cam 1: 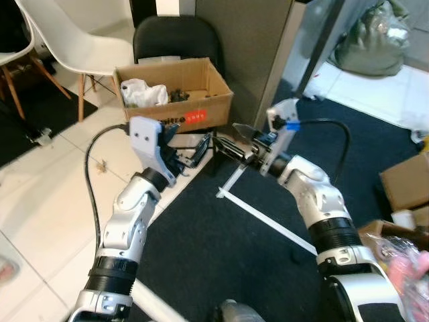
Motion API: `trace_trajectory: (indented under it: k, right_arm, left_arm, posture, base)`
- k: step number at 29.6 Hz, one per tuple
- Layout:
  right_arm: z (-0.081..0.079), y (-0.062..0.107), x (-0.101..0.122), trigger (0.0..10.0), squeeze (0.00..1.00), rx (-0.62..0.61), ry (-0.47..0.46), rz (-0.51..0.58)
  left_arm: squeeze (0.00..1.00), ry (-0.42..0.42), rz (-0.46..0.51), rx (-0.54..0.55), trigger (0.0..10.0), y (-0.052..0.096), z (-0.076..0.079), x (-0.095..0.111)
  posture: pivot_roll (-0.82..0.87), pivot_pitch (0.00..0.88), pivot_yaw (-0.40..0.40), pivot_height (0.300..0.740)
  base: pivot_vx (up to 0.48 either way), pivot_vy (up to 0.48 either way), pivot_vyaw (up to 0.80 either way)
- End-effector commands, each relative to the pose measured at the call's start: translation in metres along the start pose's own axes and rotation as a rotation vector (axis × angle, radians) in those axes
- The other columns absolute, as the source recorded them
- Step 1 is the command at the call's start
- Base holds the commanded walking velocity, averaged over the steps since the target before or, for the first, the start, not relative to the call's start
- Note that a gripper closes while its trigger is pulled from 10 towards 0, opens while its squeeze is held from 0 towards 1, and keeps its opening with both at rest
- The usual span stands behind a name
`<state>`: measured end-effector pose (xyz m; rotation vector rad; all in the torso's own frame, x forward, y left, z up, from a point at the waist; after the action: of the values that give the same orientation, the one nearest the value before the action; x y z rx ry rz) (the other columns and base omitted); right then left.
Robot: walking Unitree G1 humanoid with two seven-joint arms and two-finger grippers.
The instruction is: Picking trash to rubbish bin
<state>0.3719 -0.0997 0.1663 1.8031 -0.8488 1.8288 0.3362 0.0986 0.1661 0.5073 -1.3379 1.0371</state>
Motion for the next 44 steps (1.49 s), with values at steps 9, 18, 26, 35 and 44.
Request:
trace_trajectory:
  k: [9, 18, 26, 35, 44]
  right_arm:
    - [-0.005, -0.004, 0.0, 10.0, 0.0, 0.02, 0.004, -0.003]
    - [0.0, 0.002, -0.001, 10.0, 0.0, 0.016, 0.009, -0.001]
    - [-0.011, 0.01, -0.005, 10.0, 0.0, 0.107, 0.038, -0.013]
    - [-0.014, 0.009, -0.006, 10.0, 0.0, 0.127, 0.051, -0.014]
    - [-0.015, 0.01, -0.006, 10.0, 0.0, 0.14, 0.057, -0.018]
  left_arm:
    - [0.0, -0.008, -0.001, 0.004, 10.0, 0.002, -0.002, 0.0]
    - [0.0, -0.027, 0.009, 0.017, 10.0, 0.006, -0.005, 0.0]
    - [0.0, -0.057, 0.022, 0.047, 10.0, 0.015, -0.011, -0.001]
    - [0.0, -0.066, 0.023, 0.045, 10.0, 0.017, -0.012, -0.003]
    - [0.0, -0.068, 0.028, 0.041, 10.0, 0.017, -0.011, -0.004]
  posture:
    - [-0.03, 0.0, -0.057, 0.74]
    - [-0.03, 0.0, -0.057, 0.74]
    - [-0.03, 0.0, -0.055, 0.74]
    - [-0.04, 0.0, -0.055, 0.74]
    - [-0.04, 0.0, -0.054, 0.74]
  base:
    - [-0.472, 0.0, 0.0]
    - [-0.307, 0.0, 0.0]
    - [0.0, 0.0, 0.19]
    - [0.0, 0.0, 0.77]
    - [0.0, 0.0, 0.77]
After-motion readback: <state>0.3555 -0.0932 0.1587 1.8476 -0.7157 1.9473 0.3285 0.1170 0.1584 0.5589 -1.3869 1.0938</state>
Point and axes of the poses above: a point about 5 cm out from each wrist's last joint towards the gripper, its own y axis pointing back from the gripper into the wrist, its own x axis along the axis of the wrist's last joint, z = x × y, the point moved 3 cm from there along -y, pointing out of the wrist towards the gripper, and after that the axes turned 7 degrees about y, right-handed, at the moved point
